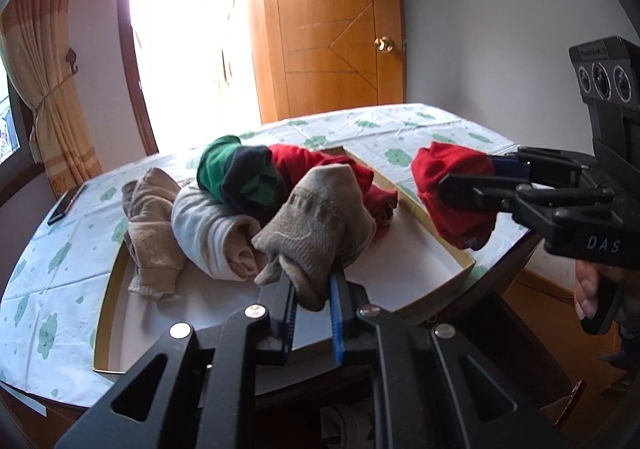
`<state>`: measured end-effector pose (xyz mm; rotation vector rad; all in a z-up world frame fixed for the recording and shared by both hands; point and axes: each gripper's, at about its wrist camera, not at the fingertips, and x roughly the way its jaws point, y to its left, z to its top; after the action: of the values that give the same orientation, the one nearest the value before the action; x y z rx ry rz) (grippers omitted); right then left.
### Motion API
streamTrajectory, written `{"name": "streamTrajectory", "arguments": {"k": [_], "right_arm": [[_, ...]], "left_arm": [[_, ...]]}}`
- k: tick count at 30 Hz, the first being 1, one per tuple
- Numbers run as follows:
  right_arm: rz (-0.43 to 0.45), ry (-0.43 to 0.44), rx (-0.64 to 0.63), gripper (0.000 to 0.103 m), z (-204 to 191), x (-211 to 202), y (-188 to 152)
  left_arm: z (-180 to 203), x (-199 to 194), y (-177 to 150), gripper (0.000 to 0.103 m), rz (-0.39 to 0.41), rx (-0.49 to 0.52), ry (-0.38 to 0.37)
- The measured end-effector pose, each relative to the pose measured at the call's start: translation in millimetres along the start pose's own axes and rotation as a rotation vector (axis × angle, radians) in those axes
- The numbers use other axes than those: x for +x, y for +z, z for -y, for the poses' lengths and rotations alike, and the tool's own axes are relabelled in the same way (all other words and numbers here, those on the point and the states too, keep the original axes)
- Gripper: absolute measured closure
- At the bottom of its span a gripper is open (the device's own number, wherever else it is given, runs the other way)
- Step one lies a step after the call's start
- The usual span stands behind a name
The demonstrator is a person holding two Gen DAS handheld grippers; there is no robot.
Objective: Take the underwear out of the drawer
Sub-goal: 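Lower red sock into tray with right gripper while left gripper lowers beige sock there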
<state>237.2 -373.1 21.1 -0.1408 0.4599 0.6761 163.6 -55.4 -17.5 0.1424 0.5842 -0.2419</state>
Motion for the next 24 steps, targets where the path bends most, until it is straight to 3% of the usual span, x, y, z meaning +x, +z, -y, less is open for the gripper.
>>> {"name": "streamTrajectory", "arguments": {"k": [12, 24], "right_arm": [[-0.115, -0.005, 0.027, 0.067, 7, 34, -13], [-0.139, -0.014, 0.060, 0.067, 15, 44, -22]], "left_arm": [[0, 26, -9, 0.091, -0.106, -0.025, -0.020], [3, 35, -10, 0.091, -0.132, -0.020, -0.013]]}}
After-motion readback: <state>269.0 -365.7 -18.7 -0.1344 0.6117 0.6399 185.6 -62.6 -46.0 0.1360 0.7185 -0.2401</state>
